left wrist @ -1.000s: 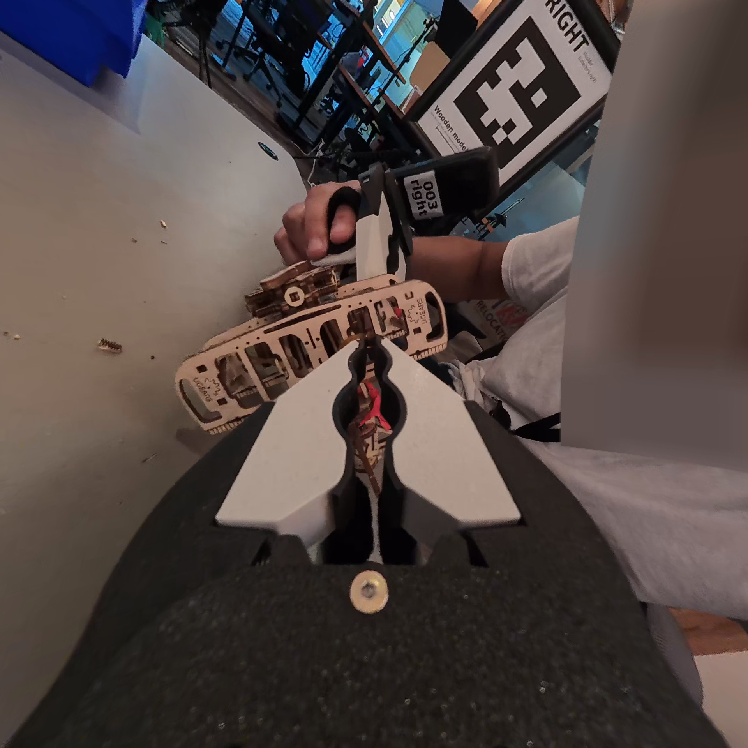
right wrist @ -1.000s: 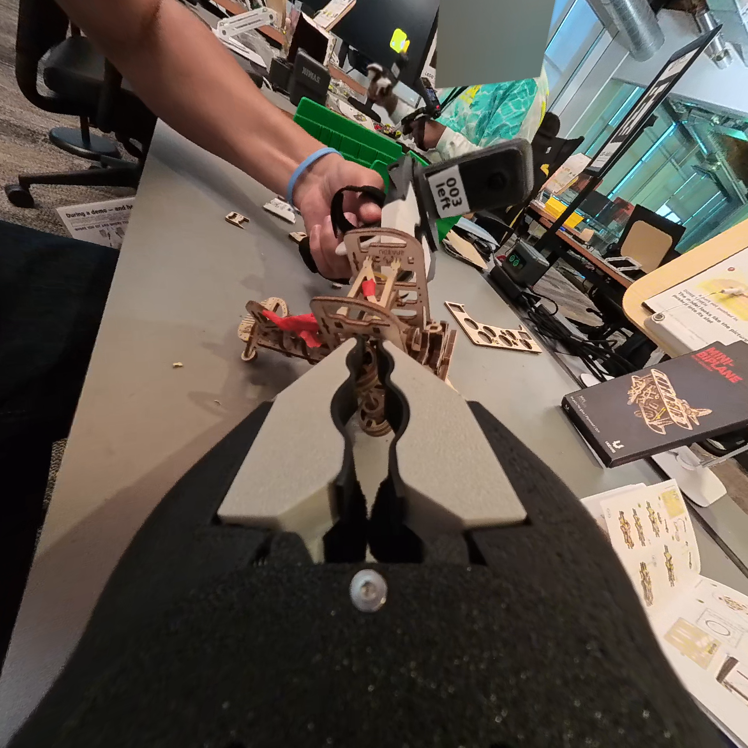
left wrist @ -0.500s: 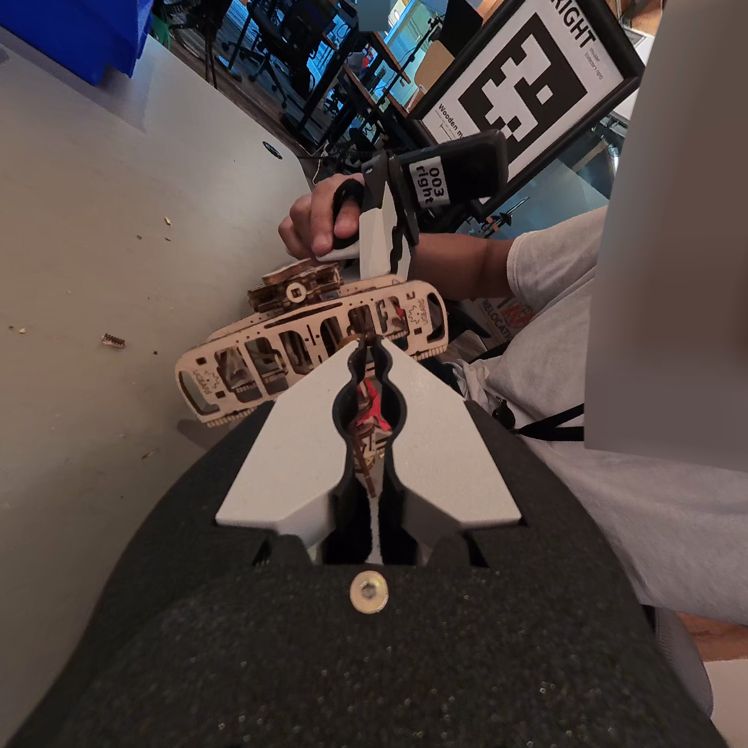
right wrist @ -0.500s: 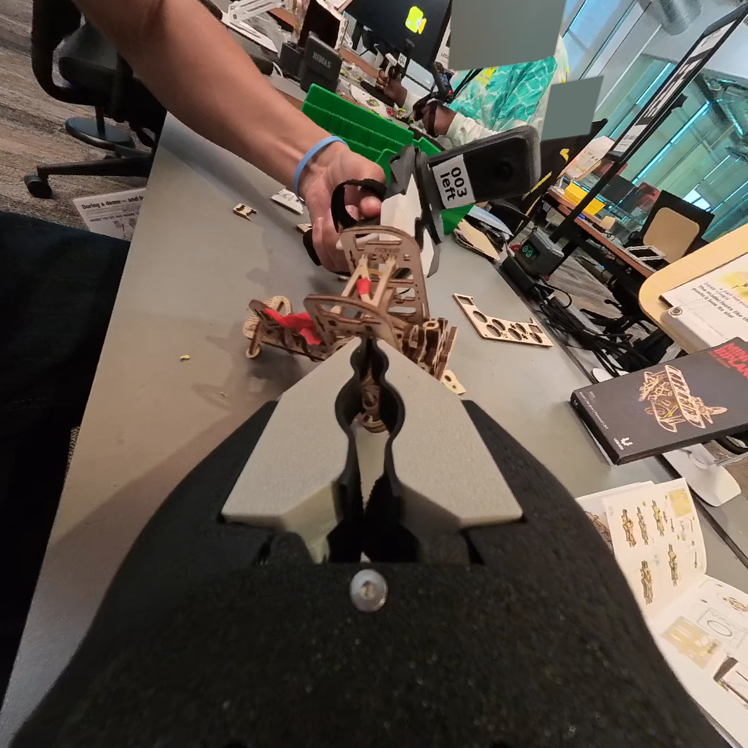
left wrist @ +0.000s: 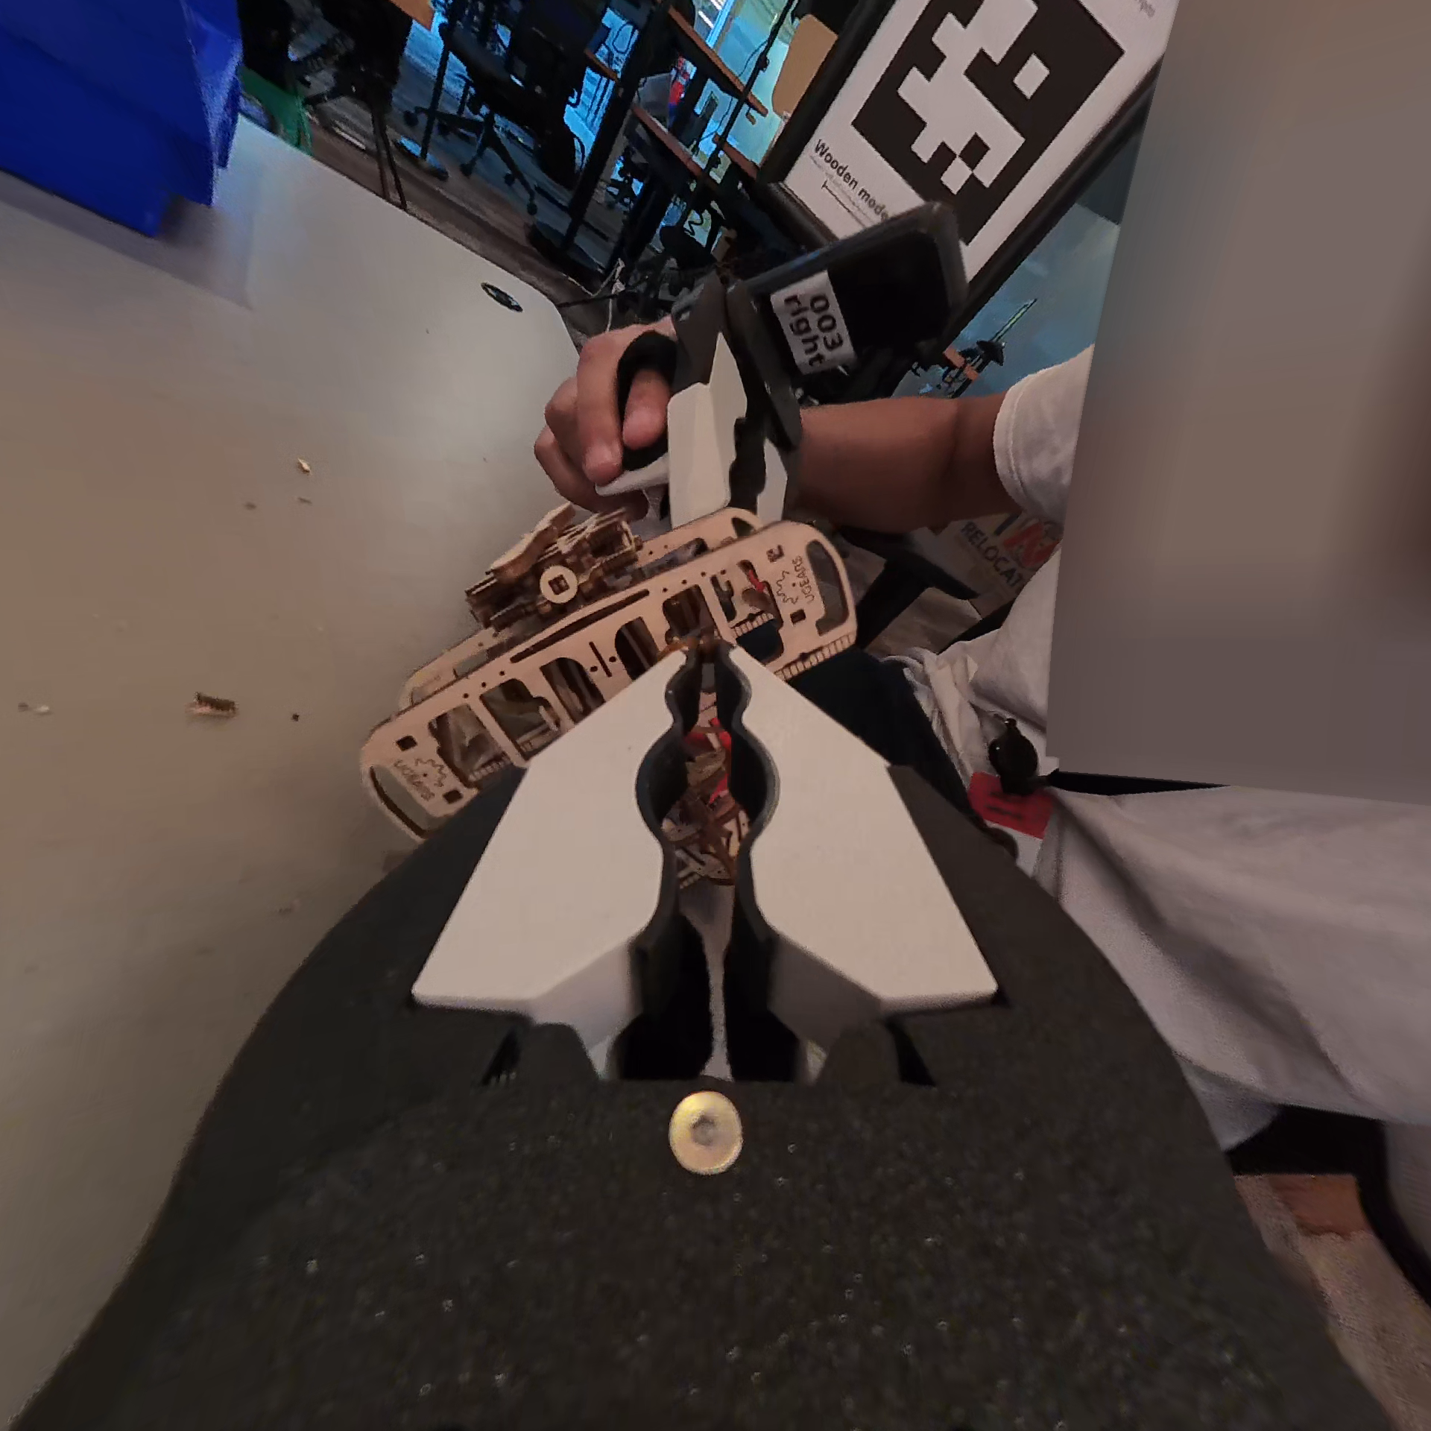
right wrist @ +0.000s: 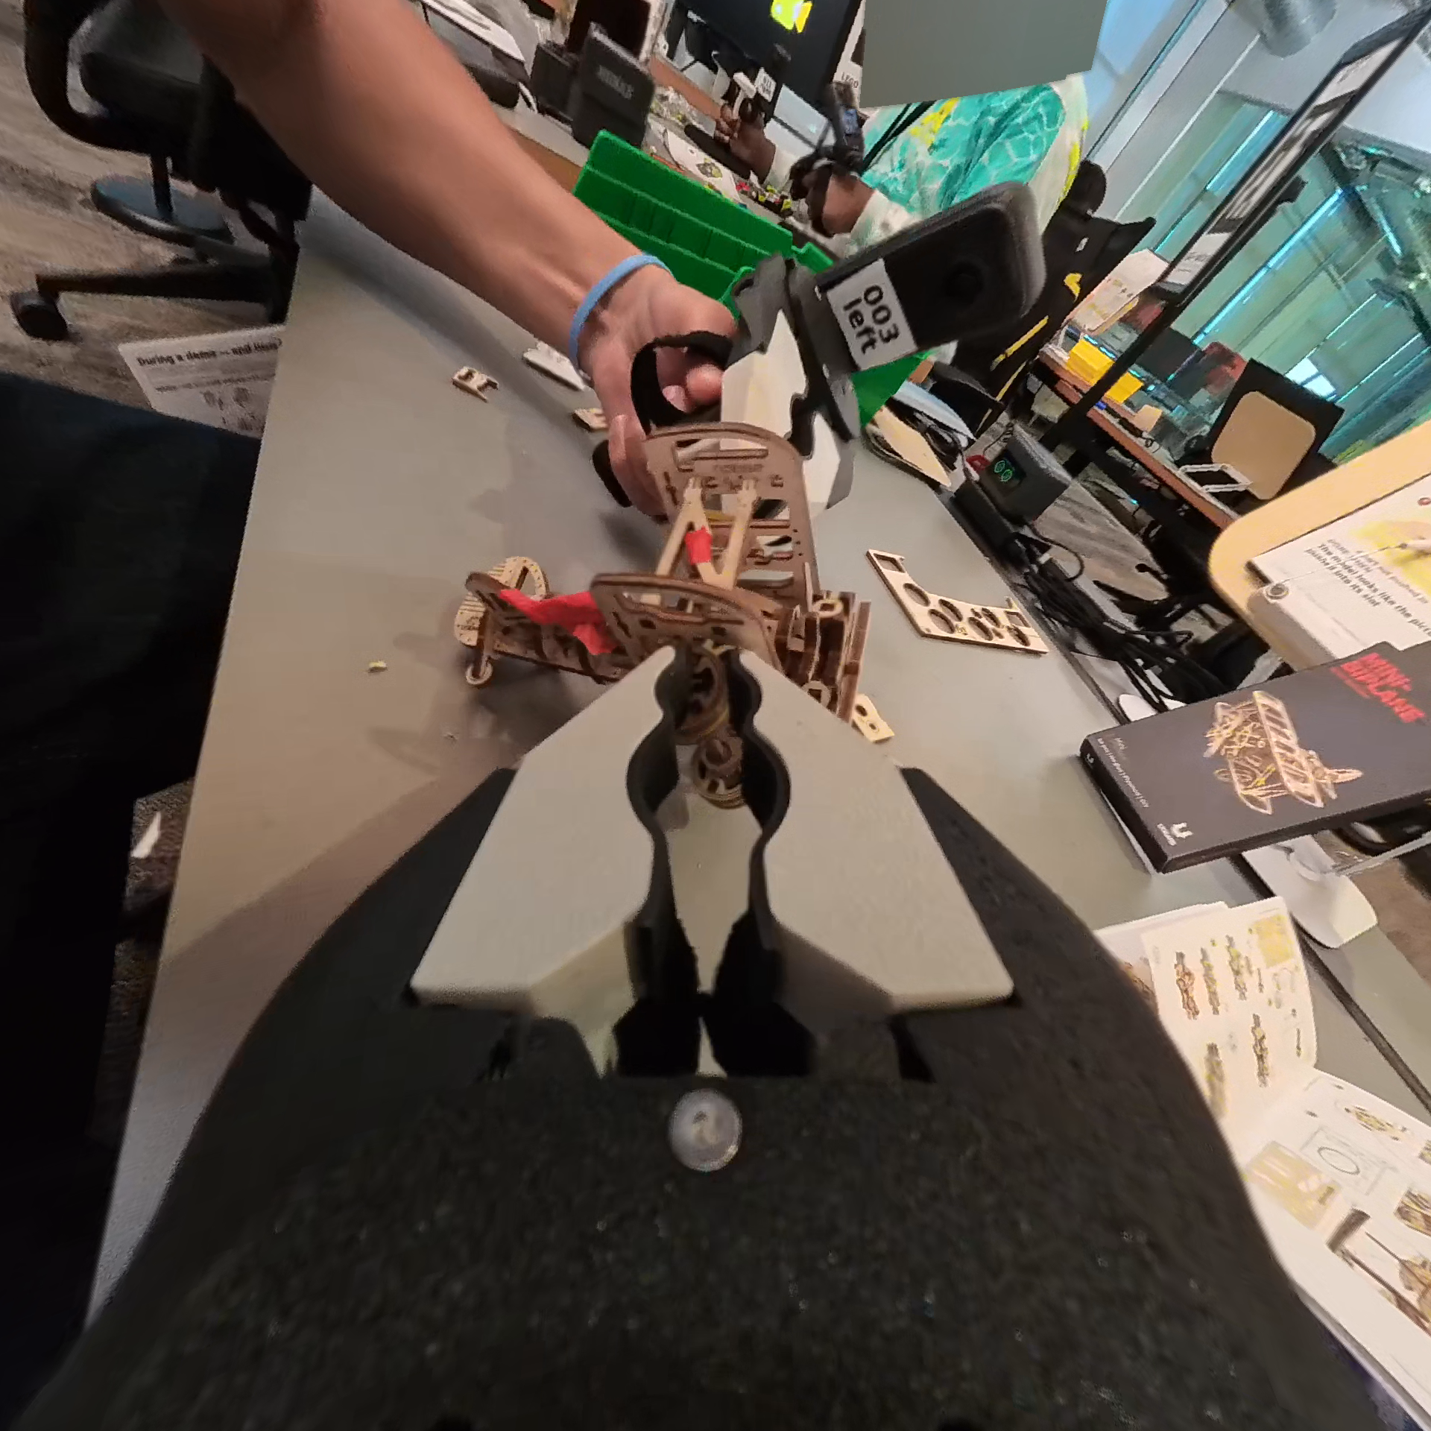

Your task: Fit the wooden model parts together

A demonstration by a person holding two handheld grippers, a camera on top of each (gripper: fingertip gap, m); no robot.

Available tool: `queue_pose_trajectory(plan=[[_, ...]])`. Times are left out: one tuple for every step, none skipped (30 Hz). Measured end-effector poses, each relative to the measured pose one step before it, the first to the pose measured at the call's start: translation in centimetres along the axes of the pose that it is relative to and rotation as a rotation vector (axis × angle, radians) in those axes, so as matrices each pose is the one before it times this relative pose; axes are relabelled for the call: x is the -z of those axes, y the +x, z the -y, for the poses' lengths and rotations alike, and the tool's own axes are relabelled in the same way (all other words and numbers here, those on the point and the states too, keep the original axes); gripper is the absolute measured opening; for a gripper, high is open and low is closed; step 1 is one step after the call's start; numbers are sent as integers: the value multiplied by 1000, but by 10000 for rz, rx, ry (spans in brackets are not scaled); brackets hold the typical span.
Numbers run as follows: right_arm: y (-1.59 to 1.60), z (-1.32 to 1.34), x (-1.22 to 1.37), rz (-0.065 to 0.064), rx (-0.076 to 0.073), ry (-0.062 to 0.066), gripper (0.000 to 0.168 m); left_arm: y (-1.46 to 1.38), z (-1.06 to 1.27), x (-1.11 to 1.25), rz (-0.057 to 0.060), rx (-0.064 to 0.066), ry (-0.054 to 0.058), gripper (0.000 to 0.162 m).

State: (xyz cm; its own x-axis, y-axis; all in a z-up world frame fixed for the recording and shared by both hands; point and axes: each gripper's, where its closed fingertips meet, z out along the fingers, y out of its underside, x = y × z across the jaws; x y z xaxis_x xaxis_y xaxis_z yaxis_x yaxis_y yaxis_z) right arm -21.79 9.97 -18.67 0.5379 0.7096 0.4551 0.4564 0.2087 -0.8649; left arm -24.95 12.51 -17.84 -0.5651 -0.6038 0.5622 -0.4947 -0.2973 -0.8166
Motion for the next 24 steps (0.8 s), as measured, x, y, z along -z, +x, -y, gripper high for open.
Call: queue_pose_trajectory(plan=[[-109, -88, 19, -83, 80, -19, 9, 65, -20, -98, 4, -257, 10, 0], [-96, -21, 23, -49, 58, 30, 10, 40, -54, -105, 36, -308, 13, 0], [-41, -8, 50, -36, 59, 29, 9, -13, 3, -76, 47, -198, 35, 0], [20, 41, 70, -36, 32, 42, 8, -15, 17, -45, 11, -130, 39, 0], [16, 111, 47, -2, -22, 73, 8, 42, -3, -45, -27, -137, 45, 0], [23, 69, 8, 6, -57, 51, 9, -92, -8, -34, 26, -30, 29, 0], [10, 59, 1, -12, -57, 52, 9, -87, 43, -26, 25, 11, 59, 0], [-9, 88, 21, -40, 16, 86, 9, 20, -65, -26, -61, 80, -15, 0], [-4, 47, -31, -90, 43, 73, 9, 95, -174, -62, -100, 157, -110, 0], [2, 17, -31, -117, 47, 43, 9, -13, 16, -52, 2, 148, 19, 0], [48, 38, -13, -135, 65, 46, 8, -17, 49, -20, -13, 199, 27, 0], [38, 37, -5, -83, 38, 45, 8, -11, 5, -5, -18, 212, -5, 1], [-16, 69, -18, -15, -36, 55, 8, 14, 36, 16, -41, 271, -26, 0], [11, 100, -11, -21, 5, 67, 7, 28, 2, 16, -23, 94, -44, 0], [54, 79, -35, -57, 49, 39, 7, -2, 15, 16, 10, -97, 10, 0], [33, 26, -41, -28, 54, 32, 7, 51, 20, 31, -74, -34, 41, 0], [60, -42, -20, -35, 77, -8, 7, -97, 35, 15, -48, 137, 59, 0], [54, -101, -27, -39, 73, -50, 7, -89, -8, -9, -66, 153, 33, 0], [27, -3, -12, -21, 60, 12, 6, 8, 24, -9, -86, 54, 47, 0], [-1, -18, 10, 2, 67, -8, 6, -31, 39, -14, -37, 23, 39, 0], [-17, -42, 7, 28, 81, -48, 6, -29, 26, -18, -11, 52, 1, 0], [-25, 3, -2, 49, 47, -39, 5, 6, 7, -1, -1, -19, -23, 0], [-57, 55, 14, 65, 37, -16, 4, 19, -18, -12, -16, 12, -21, 0], [-71, 100, 17, 51, 81, 23, 2, 14, 18, -35, -27, 66, 27, 0]])
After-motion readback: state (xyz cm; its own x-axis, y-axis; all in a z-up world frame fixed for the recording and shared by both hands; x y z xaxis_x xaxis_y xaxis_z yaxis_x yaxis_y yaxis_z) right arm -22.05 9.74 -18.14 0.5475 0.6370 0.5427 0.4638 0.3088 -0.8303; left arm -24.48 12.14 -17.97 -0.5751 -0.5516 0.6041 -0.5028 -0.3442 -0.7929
